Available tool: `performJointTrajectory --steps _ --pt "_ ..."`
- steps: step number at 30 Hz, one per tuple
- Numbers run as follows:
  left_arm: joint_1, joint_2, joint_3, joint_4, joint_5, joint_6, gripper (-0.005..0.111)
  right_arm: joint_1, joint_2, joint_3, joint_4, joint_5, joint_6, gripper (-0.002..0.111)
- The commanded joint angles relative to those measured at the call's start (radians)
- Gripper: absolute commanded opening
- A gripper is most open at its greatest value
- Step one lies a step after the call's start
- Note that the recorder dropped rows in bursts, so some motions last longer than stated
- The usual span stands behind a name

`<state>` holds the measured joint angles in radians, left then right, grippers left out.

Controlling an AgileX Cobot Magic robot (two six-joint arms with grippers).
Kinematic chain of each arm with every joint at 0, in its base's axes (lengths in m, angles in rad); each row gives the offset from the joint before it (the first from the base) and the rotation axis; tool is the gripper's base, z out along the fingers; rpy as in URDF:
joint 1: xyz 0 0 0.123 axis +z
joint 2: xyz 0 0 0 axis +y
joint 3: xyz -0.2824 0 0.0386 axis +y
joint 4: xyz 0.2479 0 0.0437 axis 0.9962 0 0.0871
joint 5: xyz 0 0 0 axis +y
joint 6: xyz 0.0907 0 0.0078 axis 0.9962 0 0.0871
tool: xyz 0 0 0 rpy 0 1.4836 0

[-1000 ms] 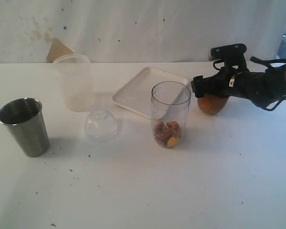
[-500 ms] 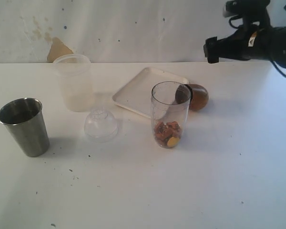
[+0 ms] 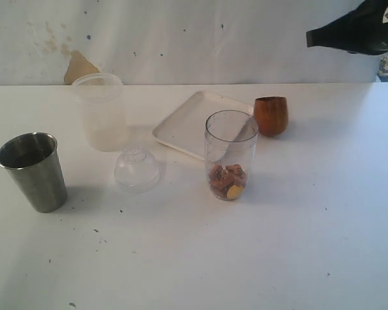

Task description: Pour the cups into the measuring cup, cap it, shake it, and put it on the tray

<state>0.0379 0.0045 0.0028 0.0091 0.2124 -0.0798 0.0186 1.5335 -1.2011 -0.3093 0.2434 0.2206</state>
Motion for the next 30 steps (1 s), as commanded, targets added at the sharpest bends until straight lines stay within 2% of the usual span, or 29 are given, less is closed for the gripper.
performJointTrajectory --steps 1,6,11,16,21,30 --pt "-0.004 -0.005 -0.003 -0.001 -0.012 -0.001 0.001 0.0 -0.11 0.095 0.035 -0.01 0.006 0.0" --pt "-0.004 -0.005 -0.003 -0.001 -0.012 -0.001 0.001 0.0 -0.319 0.325 0.116 -0.193 0.011 0.0" --pt "-0.004 -0.005 -0.003 -0.001 -0.012 -0.001 0.001 0.0 -0.563 0.51 0.137 -0.274 0.039 0.0" --pt "-0.004 -0.005 -0.003 -0.001 -0.012 -0.001 0.001 0.0 -0.819 0.633 0.137 -0.168 0.077 0.0" --pt "-0.004 -0.005 -0.003 -0.001 -0.012 -0.001 0.001 0.0 -1.221 0.835 0.178 -0.135 0.15 0.0" --pt "-0.004 -0.005 -0.003 -0.001 -0.012 -0.001 0.001 0.0 -1.497 0.883 0.18 0.0 0.15 0.0"
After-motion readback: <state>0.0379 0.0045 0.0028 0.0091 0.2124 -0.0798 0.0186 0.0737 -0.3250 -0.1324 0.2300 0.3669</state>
